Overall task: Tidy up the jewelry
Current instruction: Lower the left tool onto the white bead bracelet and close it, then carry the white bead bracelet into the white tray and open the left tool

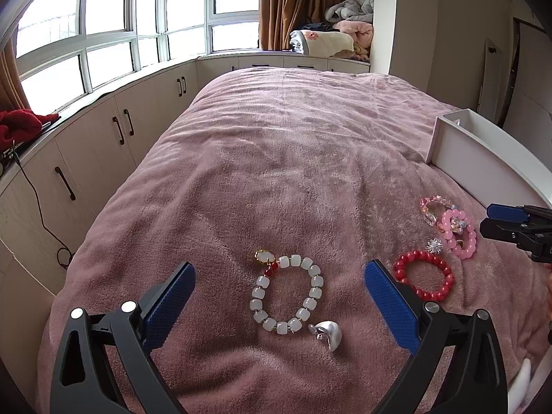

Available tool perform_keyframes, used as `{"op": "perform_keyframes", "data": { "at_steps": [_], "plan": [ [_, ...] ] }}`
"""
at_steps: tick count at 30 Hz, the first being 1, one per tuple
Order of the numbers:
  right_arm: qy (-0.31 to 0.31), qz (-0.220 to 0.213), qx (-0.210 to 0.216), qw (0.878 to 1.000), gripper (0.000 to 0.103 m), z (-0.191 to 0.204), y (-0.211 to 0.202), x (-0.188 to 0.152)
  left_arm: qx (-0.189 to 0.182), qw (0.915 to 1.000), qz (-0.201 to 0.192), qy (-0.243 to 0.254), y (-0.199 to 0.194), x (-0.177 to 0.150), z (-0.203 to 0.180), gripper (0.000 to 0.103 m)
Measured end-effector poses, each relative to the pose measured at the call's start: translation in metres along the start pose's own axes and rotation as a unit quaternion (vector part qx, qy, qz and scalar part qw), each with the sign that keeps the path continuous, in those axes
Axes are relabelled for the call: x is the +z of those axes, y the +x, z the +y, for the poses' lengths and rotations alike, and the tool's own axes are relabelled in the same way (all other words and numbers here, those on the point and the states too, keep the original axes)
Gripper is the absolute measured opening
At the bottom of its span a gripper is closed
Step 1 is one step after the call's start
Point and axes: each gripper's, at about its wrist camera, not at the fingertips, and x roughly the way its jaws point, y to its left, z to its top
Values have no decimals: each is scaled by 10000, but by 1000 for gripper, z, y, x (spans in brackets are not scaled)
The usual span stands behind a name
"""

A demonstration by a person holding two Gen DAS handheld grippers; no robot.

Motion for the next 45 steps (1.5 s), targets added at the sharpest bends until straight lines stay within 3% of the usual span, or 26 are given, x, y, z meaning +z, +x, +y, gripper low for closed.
{"op": "perform_keyframes", "data": {
  "at_steps": [10,12,14,15,20,23,25,28,30,38,40,42,44,45],
  "plan": [
    [50,443,-110,9989,53,-9,38,-12,-74,9998,157,-13,20,-9,3,98],
    [269,472,-24,9985,52,-16,40,-16,-86,9996,239,-105,25,-10,7,95],
    [258,464,-4,9986,52,-18,42,-17,-169,9989,366,-246,32,-12,13,75],
    [193,465,-2,9987,52,-17,43,-16,-211,9982,445,-332,36,-13,16,72],
    [377,446,200,9981,52,-21,47,-14,-216,9966,525,-603,46,-17,25,68],
    [529,281,61,9982,51,-27,39,-11,-214,9966,511,-609,46,-18,24,68],
    [472,345,-143,9982,40,-29,38,-10,-239,9966,510,-607,46,-19,24,68],
    [444,488,-289,9974,30,-33,44,-12,-256,9962,549,-623,48,-21,25,59],
    [376,539,-323,9973,29,-32,47,-13,-243,9960,570,-642,48,-21,26,54],
    [-83,799,-450,9958,28,-17,57,-17,-235,9959,592,-646,50,-21,26,54],
    [-180,832,-407,9955,23,-12,60,-17,-247,9960,579,-635,51,-21,26,53],
    [-196,844,-364,9956,19,-10,61,-17,-253,9962,578,-608,53,-22,26,41],
    [-171,809,-351,9960,17,-11,60,-18,-388,9955,585,-641,55,-22,27,17],
    [-156,796,-336,9961,17,-11,58,-18,-475,9950,595,-652,56,-22,27,16]
  ]
}}
